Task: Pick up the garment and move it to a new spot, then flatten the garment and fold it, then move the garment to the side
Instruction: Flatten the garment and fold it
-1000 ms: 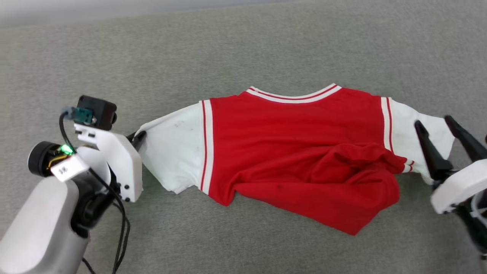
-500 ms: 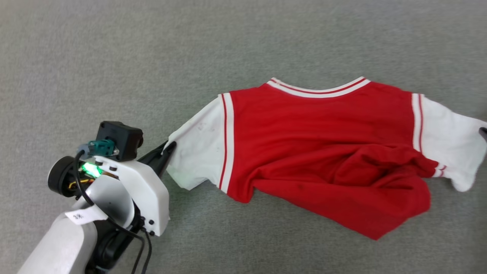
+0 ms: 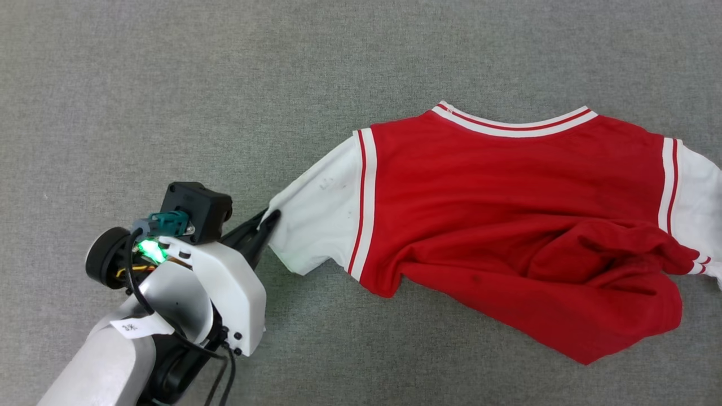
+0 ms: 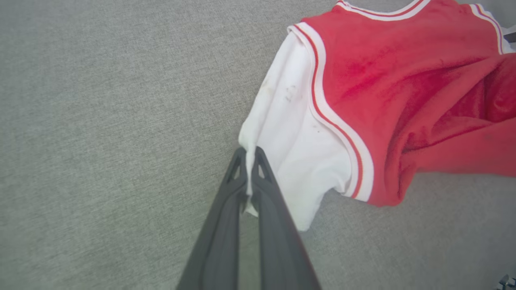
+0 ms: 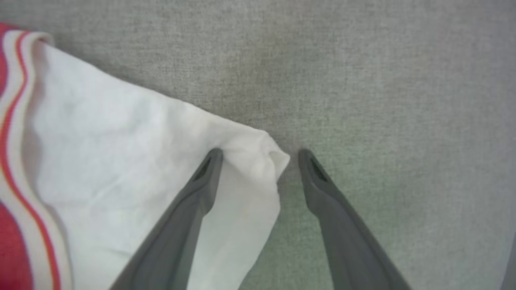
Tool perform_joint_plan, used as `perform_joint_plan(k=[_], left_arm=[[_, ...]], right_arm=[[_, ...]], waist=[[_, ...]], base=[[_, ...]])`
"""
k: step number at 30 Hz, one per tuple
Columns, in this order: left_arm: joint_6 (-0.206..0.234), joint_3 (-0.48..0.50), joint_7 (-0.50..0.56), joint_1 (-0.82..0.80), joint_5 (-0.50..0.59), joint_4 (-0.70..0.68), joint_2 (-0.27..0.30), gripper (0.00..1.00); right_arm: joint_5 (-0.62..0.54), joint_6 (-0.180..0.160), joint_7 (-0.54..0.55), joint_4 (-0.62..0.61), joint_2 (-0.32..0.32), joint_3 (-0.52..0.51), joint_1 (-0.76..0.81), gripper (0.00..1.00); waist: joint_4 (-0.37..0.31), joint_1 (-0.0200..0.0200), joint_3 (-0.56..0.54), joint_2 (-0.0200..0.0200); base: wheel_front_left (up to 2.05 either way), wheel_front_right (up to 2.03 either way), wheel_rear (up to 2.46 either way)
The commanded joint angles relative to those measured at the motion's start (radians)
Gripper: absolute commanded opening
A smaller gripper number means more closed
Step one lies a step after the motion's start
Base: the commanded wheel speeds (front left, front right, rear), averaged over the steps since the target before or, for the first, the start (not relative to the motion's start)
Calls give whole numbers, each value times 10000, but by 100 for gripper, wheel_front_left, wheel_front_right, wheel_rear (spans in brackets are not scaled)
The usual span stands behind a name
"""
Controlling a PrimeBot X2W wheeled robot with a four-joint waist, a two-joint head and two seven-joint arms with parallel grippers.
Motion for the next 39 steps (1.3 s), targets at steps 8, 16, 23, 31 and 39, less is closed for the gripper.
perform_joint_plan(k=[8, 16, 23, 31, 39], left_arm=[[46, 99, -208, -46, -9, 449, 47, 0], [231, 369, -842, 17, 301, 798, 128, 0], [539, 853, -1885, -9, 686, 911, 163, 0], [871, 1558, -2789, -167, 974, 647, 394, 0], [1100, 2436, -3233, -717, 1115, 187, 859, 0]], right_arm=[[173, 26, -1213, 696, 193, 794, 232, 0], [329, 14, -2768, 731, -220, 920, -595, 0], [549, 12, -3804, 296, -538, 1176, -1182, 0], [1013, 11, -4155, -358, -642, 1288, -1710, 0], [1144, 11, -4278, -1156, -318, 938, -2410, 0]], waist=[[-101, 0, -351, 0], [-355, 0, -1466, 0], [-528, 0, -2656, 0], [-573, 0, -3540, 0], [-696, 0, -3675, 0]], base=[[0, 0, 0], [0, 0, 0], [0, 0, 0], [0, 0, 0], [0, 0, 0]])
